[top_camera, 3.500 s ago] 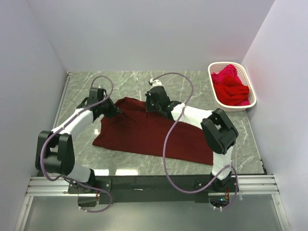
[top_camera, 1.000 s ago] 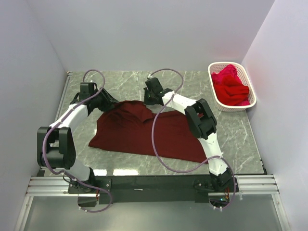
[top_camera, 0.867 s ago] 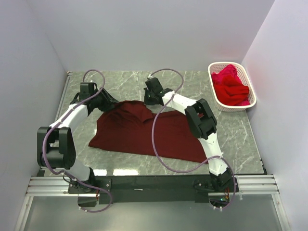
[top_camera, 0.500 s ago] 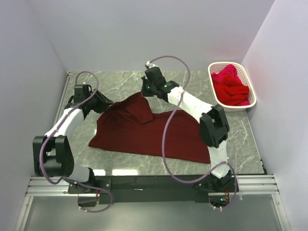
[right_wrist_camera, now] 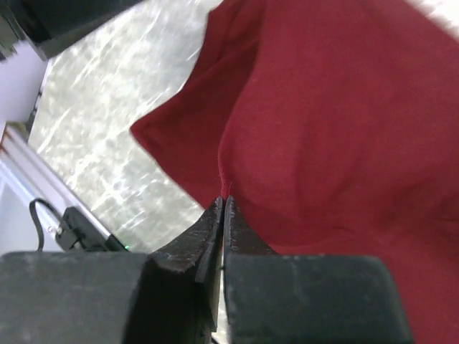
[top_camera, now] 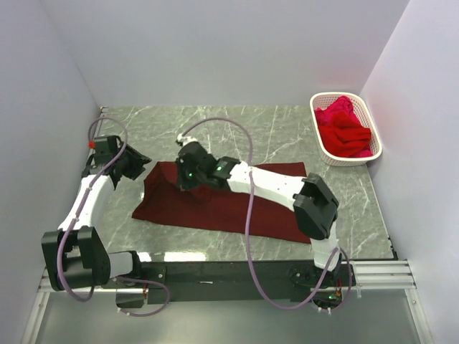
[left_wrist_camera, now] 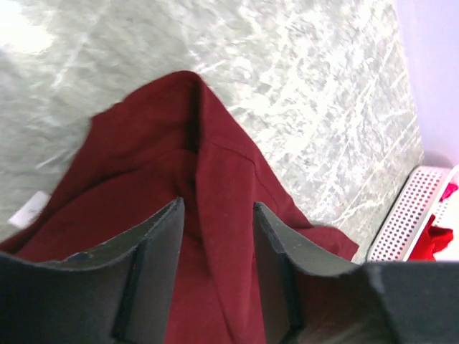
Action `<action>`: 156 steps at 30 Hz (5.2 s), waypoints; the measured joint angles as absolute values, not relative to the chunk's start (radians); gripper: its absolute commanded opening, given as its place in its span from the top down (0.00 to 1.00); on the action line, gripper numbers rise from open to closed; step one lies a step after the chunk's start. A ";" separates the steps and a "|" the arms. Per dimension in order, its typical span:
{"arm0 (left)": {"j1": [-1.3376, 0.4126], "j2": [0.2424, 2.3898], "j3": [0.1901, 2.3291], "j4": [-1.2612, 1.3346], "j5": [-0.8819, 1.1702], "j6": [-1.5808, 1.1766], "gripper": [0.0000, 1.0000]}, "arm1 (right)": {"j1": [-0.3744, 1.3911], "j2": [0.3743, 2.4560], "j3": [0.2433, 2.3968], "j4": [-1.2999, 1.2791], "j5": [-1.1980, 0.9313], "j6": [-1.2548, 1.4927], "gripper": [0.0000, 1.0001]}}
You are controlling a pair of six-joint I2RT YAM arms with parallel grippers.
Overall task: Fold and stack the t-shirts
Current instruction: Fold the tshirt
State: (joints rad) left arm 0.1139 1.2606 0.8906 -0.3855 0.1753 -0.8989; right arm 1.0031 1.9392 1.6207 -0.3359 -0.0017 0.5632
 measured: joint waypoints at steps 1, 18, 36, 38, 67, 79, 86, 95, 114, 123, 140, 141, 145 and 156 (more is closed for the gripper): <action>0.125 1.253 0.883 -0.385 0.178 -0.900 0.47 | 1.016 1.952 1.625 -0.333 -0.004 0.569 0.85; 0.103 1.176 0.696 -0.482 0.183 -0.879 0.47 | 0.730 1.722 1.407 -0.397 0.126 0.591 0.58; -0.070 1.348 0.686 -0.441 0.160 -0.860 0.47 | 0.162 1.694 1.087 -0.375 0.166 0.611 0.59; -0.070 1.359 0.686 -0.435 0.160 -0.857 0.47 | 0.135 1.735 1.117 -0.388 0.169 0.609 0.59; -0.070 1.430 0.743 -0.431 0.160 -0.827 0.51 | 0.052 1.976 1.345 -0.460 0.202 0.618 0.72; -0.070 1.431 0.746 -0.432 0.167 -0.823 0.56 | 0.052 1.974 1.337 -0.456 0.204 0.635 1.00; -0.070 1.431 0.746 -0.447 0.159 -0.820 0.51 | 0.052 1.921 1.298 -0.457 0.191 0.636 1.00; -0.080 1.431 0.732 -0.439 0.160 -0.820 0.52 | 0.052 1.856 1.294 -0.442 0.170 0.635 1.00; -0.101 1.490 0.728 -0.371 0.195 -0.821 0.93 | 0.052 1.856 1.269 -0.409 0.141 0.636 1.00; -0.100 1.495 0.780 -0.409 0.187 -0.801 0.99 | 0.052 1.850 1.261 -0.402 0.137 0.636 1.00; 0.065 1.407 0.955 -0.498 0.187 -0.753 0.99 | 0.052 1.652 1.093 -0.355 0.123 0.675 1.00; 0.073 1.399 0.955 -0.501 0.187 -0.754 0.99 | 0.052 1.644 1.080 -0.352 0.122 0.678 1.00; 0.102 1.368 0.965 -0.506 0.206 -0.757 0.99 | 0.052 1.615 1.019 -0.348 0.120 0.690 1.00; 0.166 1.288 0.969 -0.508 0.286 -0.787 0.99 | 0.052 1.515 0.915 -0.353 0.123 0.706 1.00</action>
